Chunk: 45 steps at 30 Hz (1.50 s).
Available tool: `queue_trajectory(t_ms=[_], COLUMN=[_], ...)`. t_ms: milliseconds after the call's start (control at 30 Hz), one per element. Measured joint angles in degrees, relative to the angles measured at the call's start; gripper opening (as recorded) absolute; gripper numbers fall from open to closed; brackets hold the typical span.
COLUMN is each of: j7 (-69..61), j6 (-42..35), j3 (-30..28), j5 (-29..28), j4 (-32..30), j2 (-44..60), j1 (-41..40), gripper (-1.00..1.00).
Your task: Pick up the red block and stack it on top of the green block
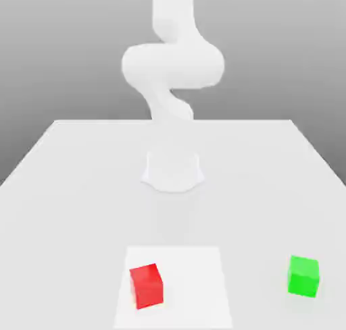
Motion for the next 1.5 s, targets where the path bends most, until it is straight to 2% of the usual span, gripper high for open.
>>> queue_trajectory(t_ms=[233,500,767,933,967,1200,1367,1500], j7=[-9.99,-20.23,-25.54,-29.40,-29.88,-29.77,-25.73,-28.58], j6=[6.76,14.31,22.62,30.78,31.83,31.70,24.26,20.38], j3=[-5.54,-8.95,-10.22,-6.22,-5.51,-5.48,-8.25,-2.98], j5=[3.90,7.01,3.79,8.20,8.86,8.69,3.25,0.99], j4=[-4.96,-10.50,-15.74,-14.63,-14.44,-14.46,-15.93,-14.63], j2=[15.07,31.81,47.44,57.63,58.92,58.83,49.75,47.25], j1=[4.12,6.33,5.39,2.32,1.75,1.69,3.31,8.35], gripper=[0.00,0.00,0.00,0.00,-1.00,-1.00,-1.00,-1.00])
